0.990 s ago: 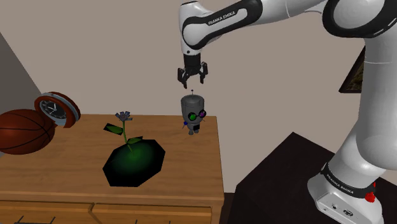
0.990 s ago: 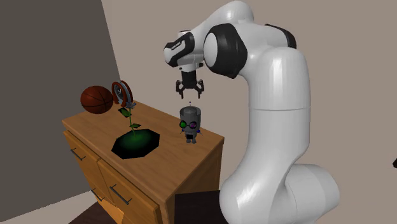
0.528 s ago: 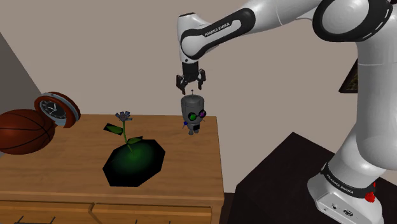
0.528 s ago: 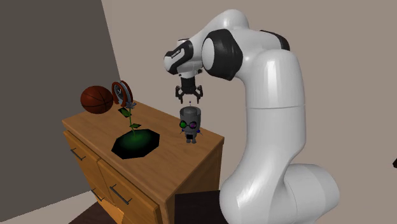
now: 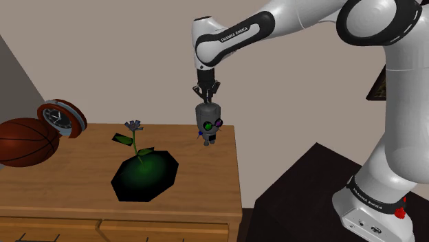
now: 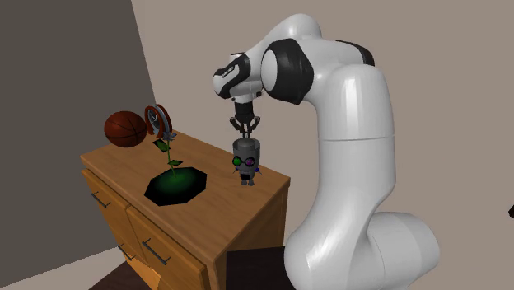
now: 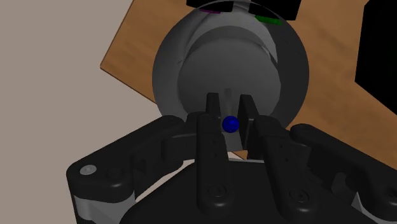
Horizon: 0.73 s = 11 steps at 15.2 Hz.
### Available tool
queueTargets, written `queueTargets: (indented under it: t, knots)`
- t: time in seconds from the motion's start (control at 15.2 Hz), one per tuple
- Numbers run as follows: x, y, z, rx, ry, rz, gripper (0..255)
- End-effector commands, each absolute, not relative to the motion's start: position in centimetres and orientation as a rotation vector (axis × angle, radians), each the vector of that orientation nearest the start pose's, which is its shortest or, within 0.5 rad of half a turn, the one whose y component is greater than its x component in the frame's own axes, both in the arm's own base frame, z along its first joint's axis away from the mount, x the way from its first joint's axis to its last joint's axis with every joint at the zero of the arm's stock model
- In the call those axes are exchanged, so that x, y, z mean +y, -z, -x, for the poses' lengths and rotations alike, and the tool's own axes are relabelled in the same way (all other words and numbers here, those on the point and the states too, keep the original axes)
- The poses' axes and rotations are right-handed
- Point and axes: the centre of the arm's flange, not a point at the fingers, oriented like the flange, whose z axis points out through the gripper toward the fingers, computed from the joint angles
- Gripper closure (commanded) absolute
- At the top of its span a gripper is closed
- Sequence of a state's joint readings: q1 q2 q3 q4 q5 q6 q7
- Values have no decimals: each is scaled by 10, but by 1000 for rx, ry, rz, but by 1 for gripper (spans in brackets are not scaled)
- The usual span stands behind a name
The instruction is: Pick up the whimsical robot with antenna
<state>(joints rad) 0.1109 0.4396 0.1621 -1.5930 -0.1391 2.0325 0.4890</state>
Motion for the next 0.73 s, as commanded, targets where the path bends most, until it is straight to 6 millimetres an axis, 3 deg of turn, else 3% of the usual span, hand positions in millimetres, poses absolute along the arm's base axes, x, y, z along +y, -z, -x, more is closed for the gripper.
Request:
queueTargets:
  t: [0.0, 0.2, 0.66]
  knots:
    - [162, -383, -658, 270, 43, 3179, 255]
    - [162, -382, -657, 270, 43, 3179, 255]
    - [162, -419, -657, 270, 43, 3179, 255]
